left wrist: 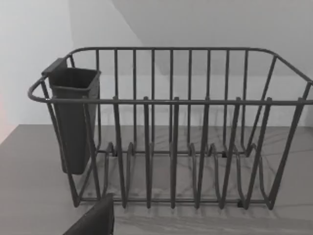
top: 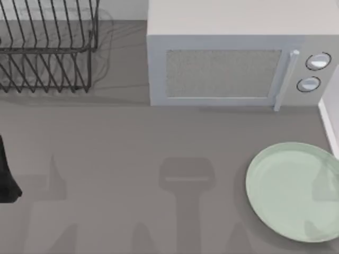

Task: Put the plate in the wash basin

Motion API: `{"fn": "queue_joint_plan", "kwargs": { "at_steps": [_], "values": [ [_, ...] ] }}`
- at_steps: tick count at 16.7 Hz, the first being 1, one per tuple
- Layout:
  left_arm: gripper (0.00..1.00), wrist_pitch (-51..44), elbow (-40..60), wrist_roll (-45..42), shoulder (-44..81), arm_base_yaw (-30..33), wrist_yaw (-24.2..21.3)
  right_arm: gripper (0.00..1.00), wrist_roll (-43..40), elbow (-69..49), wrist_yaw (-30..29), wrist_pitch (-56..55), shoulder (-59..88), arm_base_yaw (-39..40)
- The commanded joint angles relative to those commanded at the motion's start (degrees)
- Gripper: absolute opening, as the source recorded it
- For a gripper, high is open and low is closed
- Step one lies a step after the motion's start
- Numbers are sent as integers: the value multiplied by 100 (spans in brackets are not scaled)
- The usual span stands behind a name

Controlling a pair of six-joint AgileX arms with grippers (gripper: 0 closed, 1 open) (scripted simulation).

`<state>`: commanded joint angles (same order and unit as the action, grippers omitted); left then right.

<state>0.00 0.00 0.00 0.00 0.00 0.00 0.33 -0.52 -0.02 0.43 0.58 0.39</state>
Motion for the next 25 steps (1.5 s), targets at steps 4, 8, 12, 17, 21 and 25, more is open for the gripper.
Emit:
{"fn": "queue_joint_plan", "kwargs": {
  "at_steps": [4, 8, 12, 17, 21, 25],
  "values": [
    [100, 0, 0, 0, 0, 0, 0, 100, 419, -702, -25, 563, 812, 482],
    [100, 0, 0, 0, 0, 0, 0, 100, 1128, -1988, -46, 1569, 2409, 1268],
    [100, 0, 0, 0, 0, 0, 0, 100, 1915, -3565, -53, 2815, 4571, 2090],
    [100, 0, 0, 0, 0, 0, 0, 100, 2771, -5569, -37, 4407, 7501, 2890],
    [100, 0, 0, 0, 0, 0, 0, 100, 3235, -6850, -14, 5447, 9379, 3249],
    [100, 0, 0, 0, 0, 0, 0, 100, 3454, -7538, -2, 6043, 10339, 3380]
  ]
}}
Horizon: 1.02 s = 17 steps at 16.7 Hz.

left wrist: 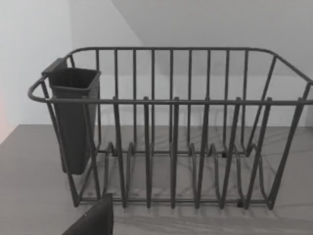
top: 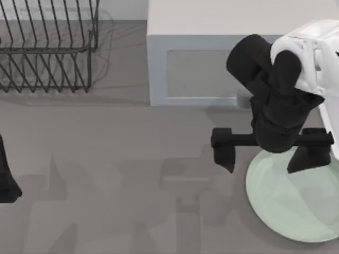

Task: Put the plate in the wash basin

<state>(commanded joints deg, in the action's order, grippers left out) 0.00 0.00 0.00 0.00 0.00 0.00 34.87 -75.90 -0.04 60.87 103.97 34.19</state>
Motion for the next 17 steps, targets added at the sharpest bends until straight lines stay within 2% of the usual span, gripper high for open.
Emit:
{"fn": "queue_joint_plan", "kwargs": {
  "at_steps": [8, 17],
  "values": [
    [100, 0, 0, 0, 0, 0, 0, 100, 16, 2, 1, -34, 145, -21],
    [100, 0, 0, 0, 0, 0, 0, 100, 46, 1086, -4, -2037, 1023, 18]
  ]
}}
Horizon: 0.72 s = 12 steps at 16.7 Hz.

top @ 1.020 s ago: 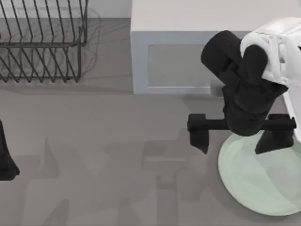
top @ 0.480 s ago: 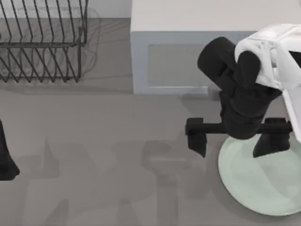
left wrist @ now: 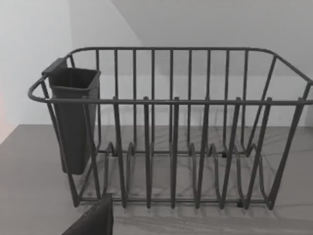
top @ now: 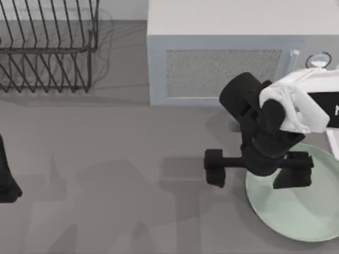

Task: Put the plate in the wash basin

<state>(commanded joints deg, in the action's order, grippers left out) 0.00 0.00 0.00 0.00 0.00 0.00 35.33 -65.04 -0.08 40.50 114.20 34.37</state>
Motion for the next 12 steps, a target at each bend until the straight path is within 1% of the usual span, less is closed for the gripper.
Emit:
{"fn": "queue_joint_plan", "kwargs": {
  "at_steps": [5, 12],
  "values": [
    [100, 0, 0, 0, 0, 0, 0, 100, 4, 61, 0, -85, 58, 4],
    [100, 0, 0, 0, 0, 0, 0, 47, 4, 61, 0, -85, 58, 4]
  ]
}}
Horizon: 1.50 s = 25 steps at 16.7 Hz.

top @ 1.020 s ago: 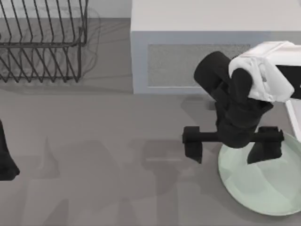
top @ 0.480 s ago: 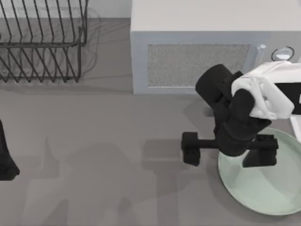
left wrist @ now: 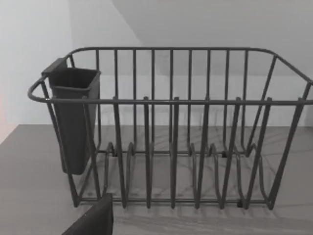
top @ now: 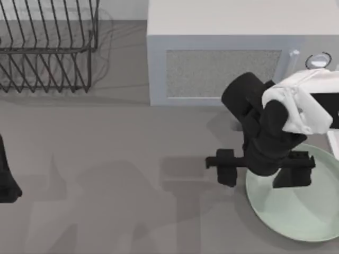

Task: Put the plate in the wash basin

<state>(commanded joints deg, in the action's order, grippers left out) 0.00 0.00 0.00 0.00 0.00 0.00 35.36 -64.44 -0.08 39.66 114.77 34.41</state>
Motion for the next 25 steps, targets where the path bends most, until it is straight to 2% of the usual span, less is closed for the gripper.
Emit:
{"fn": "queue_joint_plan", "kwargs": {
  "at_steps": [6, 7, 14, 15, 18, 21, 25],
  "values": [
    [100, 0, 0, 0, 0, 0, 0, 2, 0, 0, 0, 0, 0, 0],
    [100, 0, 0, 0, 0, 0, 0, 0, 0, 0, 0, 0, 0, 0],
    [100, 0, 0, 0, 0, 0, 0, 0, 0, 0, 0, 0, 0, 0],
    [100, 0, 0, 0, 0, 0, 0, 0, -54, -47, -116, 28, -569, -97],
    [100, 0, 0, 0, 0, 0, 0, 0, -45, -255, -115, 235, -535, -83],
    [100, 0, 0, 0, 0, 0, 0, 0, -28, -1007, -113, 986, -470, -56],
    [100, 0, 0, 0, 0, 0, 0, 0, -28, -2714, -110, 2725, -444, -48]
  ]
}}
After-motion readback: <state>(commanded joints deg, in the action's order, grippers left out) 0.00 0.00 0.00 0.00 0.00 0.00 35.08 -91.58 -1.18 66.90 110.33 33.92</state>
